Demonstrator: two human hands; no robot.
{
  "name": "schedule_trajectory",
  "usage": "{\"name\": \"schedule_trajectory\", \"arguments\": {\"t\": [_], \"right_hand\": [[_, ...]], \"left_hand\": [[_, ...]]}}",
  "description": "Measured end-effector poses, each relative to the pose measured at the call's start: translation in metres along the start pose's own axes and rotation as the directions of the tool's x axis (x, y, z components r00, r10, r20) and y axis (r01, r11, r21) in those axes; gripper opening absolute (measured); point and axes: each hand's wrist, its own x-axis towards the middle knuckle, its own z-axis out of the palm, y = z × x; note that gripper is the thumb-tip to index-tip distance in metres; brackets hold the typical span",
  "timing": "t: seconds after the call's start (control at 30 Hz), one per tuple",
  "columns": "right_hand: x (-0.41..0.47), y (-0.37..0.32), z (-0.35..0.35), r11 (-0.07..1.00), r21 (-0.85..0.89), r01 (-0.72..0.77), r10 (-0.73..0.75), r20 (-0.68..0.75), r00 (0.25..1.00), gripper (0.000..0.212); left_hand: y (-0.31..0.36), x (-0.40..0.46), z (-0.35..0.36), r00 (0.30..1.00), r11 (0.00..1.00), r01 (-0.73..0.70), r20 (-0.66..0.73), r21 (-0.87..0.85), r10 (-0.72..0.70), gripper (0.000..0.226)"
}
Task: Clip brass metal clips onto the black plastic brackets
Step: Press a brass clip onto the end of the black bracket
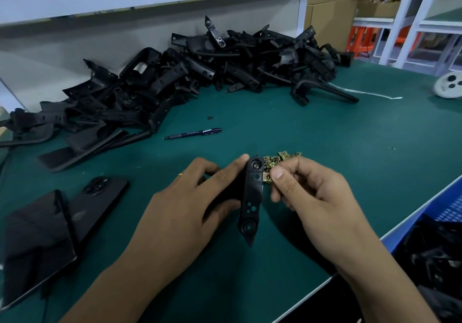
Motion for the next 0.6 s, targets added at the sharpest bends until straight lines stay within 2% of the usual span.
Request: {"name": "schedule_trajectory", "arguments": {"t": [0.37, 0.6], "right_hand": [[-0.003, -0.005, 0.001, 0.999, -0.052, -0.005, 0.003, -0.026, 1.000, 0.028], [-0.004, -0.006, 0.002, 0.999, -0.045, -0.016, 0.014, -0.034, 0.999, 0.031]], "left_hand": [[0.005, -0.001, 0.000, 0.999, 0.999, 0.015, 0.044, 0.042, -0.016, 0.064], [0.012, 0.000, 0.004, 1.000, 0.996, -0.002, 0.019, 0.085, 0.000, 0.061]]}}
